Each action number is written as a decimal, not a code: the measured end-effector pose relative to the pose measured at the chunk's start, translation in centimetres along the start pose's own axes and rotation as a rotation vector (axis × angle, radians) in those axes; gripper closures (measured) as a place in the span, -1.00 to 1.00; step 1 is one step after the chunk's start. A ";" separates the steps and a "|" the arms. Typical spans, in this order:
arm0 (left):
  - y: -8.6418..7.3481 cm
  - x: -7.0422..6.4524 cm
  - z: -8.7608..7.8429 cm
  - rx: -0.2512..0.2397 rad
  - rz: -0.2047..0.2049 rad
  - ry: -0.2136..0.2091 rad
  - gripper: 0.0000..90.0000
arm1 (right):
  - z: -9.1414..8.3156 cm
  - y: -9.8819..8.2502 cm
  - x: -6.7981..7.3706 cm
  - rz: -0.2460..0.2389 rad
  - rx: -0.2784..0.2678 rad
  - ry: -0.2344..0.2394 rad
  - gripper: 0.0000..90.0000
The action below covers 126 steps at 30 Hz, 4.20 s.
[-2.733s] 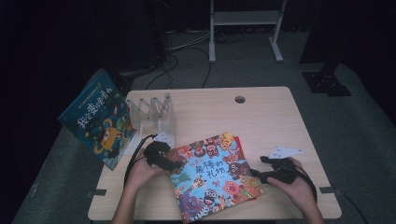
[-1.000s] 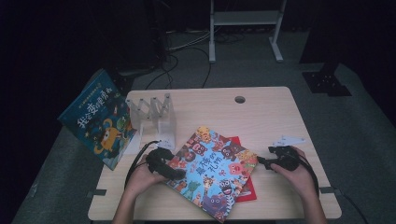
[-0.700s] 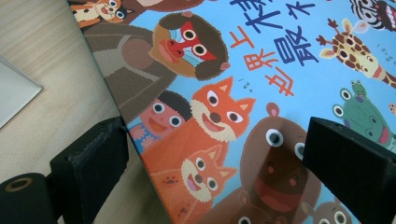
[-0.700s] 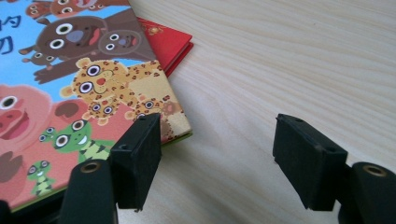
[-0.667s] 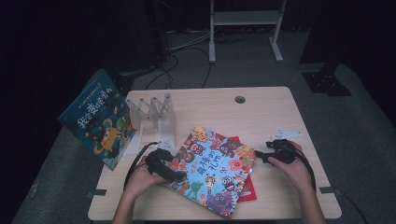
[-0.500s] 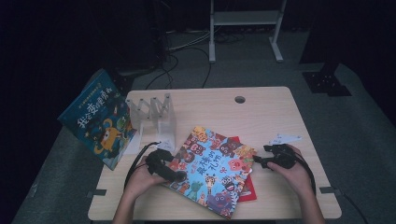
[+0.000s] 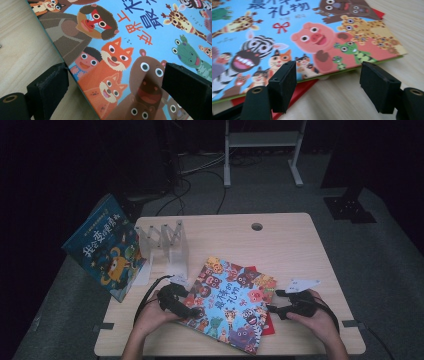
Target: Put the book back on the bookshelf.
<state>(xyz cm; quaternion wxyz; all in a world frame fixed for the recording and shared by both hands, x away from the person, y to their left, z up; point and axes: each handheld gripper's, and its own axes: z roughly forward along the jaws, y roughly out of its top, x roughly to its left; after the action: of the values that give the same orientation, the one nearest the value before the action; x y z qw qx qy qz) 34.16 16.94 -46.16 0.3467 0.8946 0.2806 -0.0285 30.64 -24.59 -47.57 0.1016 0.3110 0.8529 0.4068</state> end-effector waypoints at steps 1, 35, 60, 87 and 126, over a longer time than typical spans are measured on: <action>0.0 0.2 0.0 -0.002 -0.005 -0.006 -0.86 | 0.1 0.0 0.1 -0.002 0.005 0.013 -0.35; 0.4 4.1 1.0 -0.065 -0.109 -0.003 -0.98 | 2.3 1.9 1.5 -0.068 0.023 0.077 -0.38; 3.5 2.9 -3.0 -0.075 -0.099 0.026 -1.00 | 3.3 2.2 2.4 -0.040 0.004 0.062 -0.41; 11.2 0.9 -10.3 -0.141 0.087 0.006 -0.30 | 5.9 4.2 3.8 0.009 0.002 0.000 -0.41; 17.5 -0.7 -12.3 0.096 0.020 -0.030 0.68 | 6.9 4.5 4.6 0.002 -0.045 -0.069 -0.27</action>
<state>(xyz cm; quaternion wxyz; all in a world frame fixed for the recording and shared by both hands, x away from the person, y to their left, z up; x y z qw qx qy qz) 40.94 13.88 -26.13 0.3080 0.9123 0.2648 -0.0517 31.97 -15.28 -48.30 0.1376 0.3232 0.8394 0.4148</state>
